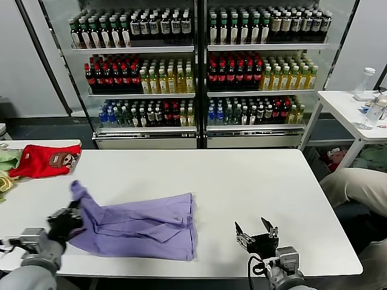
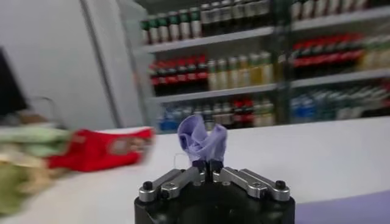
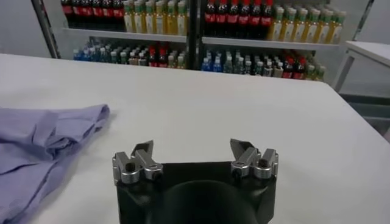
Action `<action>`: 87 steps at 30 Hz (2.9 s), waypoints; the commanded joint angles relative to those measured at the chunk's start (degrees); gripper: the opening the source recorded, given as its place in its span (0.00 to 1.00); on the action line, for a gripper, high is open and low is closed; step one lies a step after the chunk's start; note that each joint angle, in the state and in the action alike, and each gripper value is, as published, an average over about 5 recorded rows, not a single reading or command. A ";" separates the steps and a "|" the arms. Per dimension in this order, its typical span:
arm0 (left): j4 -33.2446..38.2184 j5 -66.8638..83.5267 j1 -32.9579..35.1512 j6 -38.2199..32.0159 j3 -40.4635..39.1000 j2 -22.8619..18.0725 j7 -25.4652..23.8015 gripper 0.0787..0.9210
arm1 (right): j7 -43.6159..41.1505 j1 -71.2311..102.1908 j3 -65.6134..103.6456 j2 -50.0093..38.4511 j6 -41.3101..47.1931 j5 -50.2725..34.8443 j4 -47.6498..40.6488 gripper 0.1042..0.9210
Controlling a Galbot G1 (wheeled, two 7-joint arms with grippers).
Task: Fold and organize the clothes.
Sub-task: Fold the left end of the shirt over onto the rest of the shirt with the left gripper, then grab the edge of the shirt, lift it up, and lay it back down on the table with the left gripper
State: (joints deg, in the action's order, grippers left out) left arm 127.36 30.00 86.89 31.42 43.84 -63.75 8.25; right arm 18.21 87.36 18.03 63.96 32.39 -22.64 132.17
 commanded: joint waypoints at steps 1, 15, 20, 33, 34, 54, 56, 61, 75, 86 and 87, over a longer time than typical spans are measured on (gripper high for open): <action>4.27 11.53 -7.19 2.01 -18.89 -5.93 -0.39 0.03 | 0.09 0.43 0.49 0.17 0.04 0.25 0.13 0.88; -4.12 7.64 -14.57 2.03 -24.29 -11.03 0.80 0.03 | 0.20 0.02 -0.23 0.75 0.19 0.42 -0.36 0.88; -6.41 0.71 -14.71 1.96 -27.14 -11.94 -0.53 0.03 | 0.18 0.04 -0.35 0.85 0.19 0.55 -0.35 0.88; 6.52 0.75 -10.15 -7.11 -19.63 -9.86 -3.59 0.41 | -0.14 -0.83 -0.70 0.63 0.16 0.63 -0.62 0.88; 6.50 0.14 -8.75 -6.95 -16.96 -8.61 -3.41 0.44 | -0.26 -1.05 -0.68 0.50 0.13 0.57 -0.73 0.88; -15.38 -5.73 -1.45 -3.50 -7.42 -6.39 -3.60 0.88 | -0.70 -2.53 -2.03 -0.03 0.04 0.94 -1.91 0.88; -15.08 -3.49 -1.71 -3.20 -7.56 -6.44 -2.52 0.88 | -0.68 -2.71 -2.23 0.00 0.09 1.07 -1.97 0.88; -13.68 0.44 -1.36 -2.59 -9.00 -7.04 0.09 0.88 | -0.68 -2.83 -2.77 0.38 0.09 1.66 -2.36 0.88; -13.81 8.40 -2.50 -1.80 -10.78 -8.98 1.76 0.60 | -0.70 -2.73 -3.08 0.56 0.13 2.37 -2.20 0.88; -13.34 7.27 -3.38 -0.91 -10.76 -9.28 1.42 0.21 | -0.69 -2.23 -2.71 0.88 0.17 2.60 -1.95 0.88; -12.38 6.78 -3.21 -0.67 -9.84 -9.16 1.12 0.18 | -0.68 -2.15 -2.60 0.85 0.17 2.61 -1.86 0.88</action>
State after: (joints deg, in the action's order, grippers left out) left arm 113.76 36.14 83.47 29.71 32.65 -72.87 9.47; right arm 17.51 85.14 15.31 64.83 32.53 -20.10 130.09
